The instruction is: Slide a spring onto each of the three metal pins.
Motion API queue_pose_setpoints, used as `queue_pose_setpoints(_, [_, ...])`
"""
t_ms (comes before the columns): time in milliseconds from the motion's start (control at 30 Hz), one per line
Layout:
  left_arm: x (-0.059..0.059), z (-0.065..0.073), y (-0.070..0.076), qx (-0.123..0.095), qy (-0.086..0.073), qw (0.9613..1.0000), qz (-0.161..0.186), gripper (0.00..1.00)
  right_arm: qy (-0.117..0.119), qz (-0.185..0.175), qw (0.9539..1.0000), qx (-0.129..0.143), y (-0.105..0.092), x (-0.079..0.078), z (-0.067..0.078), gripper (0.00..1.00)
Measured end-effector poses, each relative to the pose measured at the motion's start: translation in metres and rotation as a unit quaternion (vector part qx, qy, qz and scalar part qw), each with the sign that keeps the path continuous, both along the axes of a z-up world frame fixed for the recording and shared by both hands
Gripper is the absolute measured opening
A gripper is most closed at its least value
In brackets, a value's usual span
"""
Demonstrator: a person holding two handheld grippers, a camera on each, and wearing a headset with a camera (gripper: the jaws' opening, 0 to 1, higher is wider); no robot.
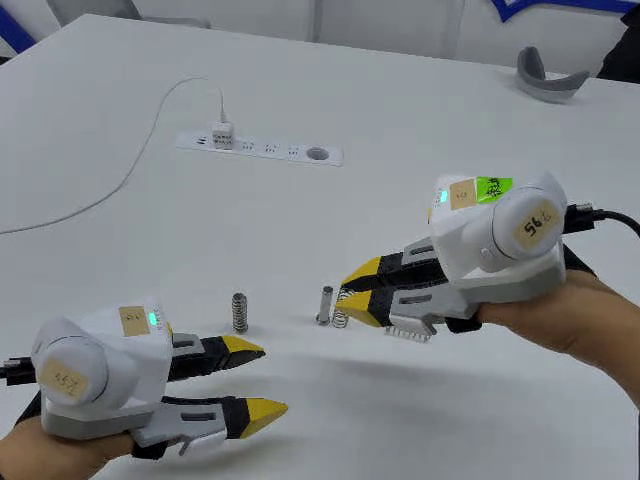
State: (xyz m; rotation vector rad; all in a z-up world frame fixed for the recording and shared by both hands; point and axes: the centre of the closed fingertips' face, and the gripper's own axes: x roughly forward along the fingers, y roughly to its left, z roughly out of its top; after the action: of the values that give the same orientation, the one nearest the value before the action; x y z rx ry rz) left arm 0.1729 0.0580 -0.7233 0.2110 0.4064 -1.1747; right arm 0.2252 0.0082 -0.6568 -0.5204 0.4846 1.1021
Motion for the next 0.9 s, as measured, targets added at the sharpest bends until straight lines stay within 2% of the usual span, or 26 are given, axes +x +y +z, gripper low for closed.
queue_pose_setpoints(533, [-0.001,-0.002,0.015,0.001,0.004,0.9998,0.019,0.41,-0.015,-0.018,0.9997,0.004,0.0,0.027,0.008,0.12])
queue_pose_setpoints(900, [0.0,-0.003,0.019,0.0,0.006,0.9997,0.025,0.42,-0.012,-0.021,0.9997,0.002,0.005,0.04,0.005,0.12])
